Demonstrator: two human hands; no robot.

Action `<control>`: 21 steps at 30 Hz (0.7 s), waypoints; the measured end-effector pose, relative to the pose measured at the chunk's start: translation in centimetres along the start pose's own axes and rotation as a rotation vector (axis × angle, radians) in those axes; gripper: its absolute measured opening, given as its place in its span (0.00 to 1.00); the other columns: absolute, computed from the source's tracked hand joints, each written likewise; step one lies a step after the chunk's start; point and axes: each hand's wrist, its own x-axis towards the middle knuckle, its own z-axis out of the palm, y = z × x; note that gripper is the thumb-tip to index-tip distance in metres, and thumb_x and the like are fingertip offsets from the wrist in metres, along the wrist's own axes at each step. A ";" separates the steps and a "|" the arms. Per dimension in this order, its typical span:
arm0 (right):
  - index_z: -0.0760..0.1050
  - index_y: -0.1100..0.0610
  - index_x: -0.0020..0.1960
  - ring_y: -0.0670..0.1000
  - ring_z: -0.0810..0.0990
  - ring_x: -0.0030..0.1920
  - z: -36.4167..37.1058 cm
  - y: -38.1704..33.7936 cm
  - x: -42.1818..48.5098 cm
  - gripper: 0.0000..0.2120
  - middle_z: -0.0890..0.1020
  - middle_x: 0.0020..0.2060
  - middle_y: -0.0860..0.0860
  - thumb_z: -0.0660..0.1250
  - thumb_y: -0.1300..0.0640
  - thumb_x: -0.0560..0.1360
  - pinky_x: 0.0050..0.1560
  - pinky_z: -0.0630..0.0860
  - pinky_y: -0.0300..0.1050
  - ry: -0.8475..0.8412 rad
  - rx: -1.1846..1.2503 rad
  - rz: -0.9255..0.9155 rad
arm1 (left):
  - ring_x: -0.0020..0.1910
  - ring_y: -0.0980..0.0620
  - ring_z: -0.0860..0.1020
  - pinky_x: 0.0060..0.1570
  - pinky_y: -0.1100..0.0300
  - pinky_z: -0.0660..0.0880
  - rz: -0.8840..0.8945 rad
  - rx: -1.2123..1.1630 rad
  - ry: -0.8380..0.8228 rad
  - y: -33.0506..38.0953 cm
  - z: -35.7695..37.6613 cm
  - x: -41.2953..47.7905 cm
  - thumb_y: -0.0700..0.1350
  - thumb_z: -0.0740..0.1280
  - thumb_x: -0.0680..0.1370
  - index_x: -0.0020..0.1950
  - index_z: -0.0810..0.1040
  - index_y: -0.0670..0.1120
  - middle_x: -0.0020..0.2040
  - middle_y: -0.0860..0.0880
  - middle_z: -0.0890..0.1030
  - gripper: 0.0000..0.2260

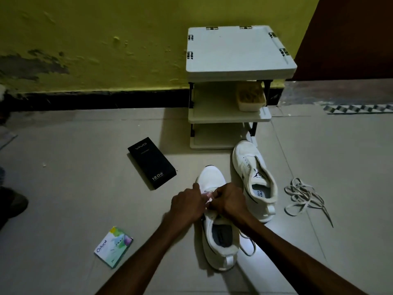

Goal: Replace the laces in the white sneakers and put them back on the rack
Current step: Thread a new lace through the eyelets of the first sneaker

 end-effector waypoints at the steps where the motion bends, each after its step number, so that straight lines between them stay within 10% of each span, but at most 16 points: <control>1: 0.74 0.53 0.21 0.40 0.69 0.19 0.0 0.1 0.0 0.15 0.70 0.16 0.45 0.76 0.57 0.63 0.23 0.63 0.33 0.000 0.007 -0.001 | 0.61 0.40 0.75 0.56 0.51 0.70 -0.006 0.002 0.028 0.1 0.2 0.1 0.60 0.50 0.83 0.65 0.68 0.44 0.63 0.41 0.77 0.23; 9: 0.74 0.58 0.24 0.42 0.66 0.21 0.0 0.1 0.0 0.12 0.68 0.16 0.47 0.76 0.59 0.61 0.24 0.63 0.37 -0.016 0.011 0.017 | 0.56 0.39 0.77 0.52 0.53 0.74 0.032 -0.398 -0.068 0.6 -0.5 1.5 0.46 0.56 0.80 0.53 0.73 0.41 0.57 0.38 0.79 0.11; 13: 0.66 0.58 0.21 0.44 0.63 0.20 0.0 0.1 -0.1 0.20 0.65 0.17 0.46 0.75 0.62 0.62 0.24 0.61 0.37 -0.030 0.068 0.038 | 0.21 0.57 0.68 0.20 0.68 0.62 0.042 -1.350 -0.086 0.5 -5.7 0.3 0.40 0.58 0.81 0.39 0.69 0.46 0.29 0.48 0.70 0.10; 15: 0.66 0.57 0.21 0.42 0.64 0.18 -0.1 0.2 -0.2 0.21 0.66 0.16 0.45 0.75 0.65 0.64 0.21 0.62 0.33 -0.044 0.114 0.042 | 0.21 0.62 0.61 0.19 0.70 0.55 0.211 -1.708 -0.121 0.2 -9.9 -0.2 0.39 0.55 0.82 0.41 0.66 0.48 0.27 0.55 0.65 0.11; 21: 0.71 0.57 0.22 0.43 0.69 0.19 -0.1 0.0 0.1 0.17 0.71 0.18 0.46 0.76 0.62 0.64 0.24 0.65 0.33 -0.046 0.106 0.064 | 0.23 0.61 0.59 0.22 0.68 0.53 0.429 -1.839 -0.153 1.7 -13.3 -2.5 0.45 0.58 0.83 0.39 0.65 0.48 0.29 0.55 0.62 0.12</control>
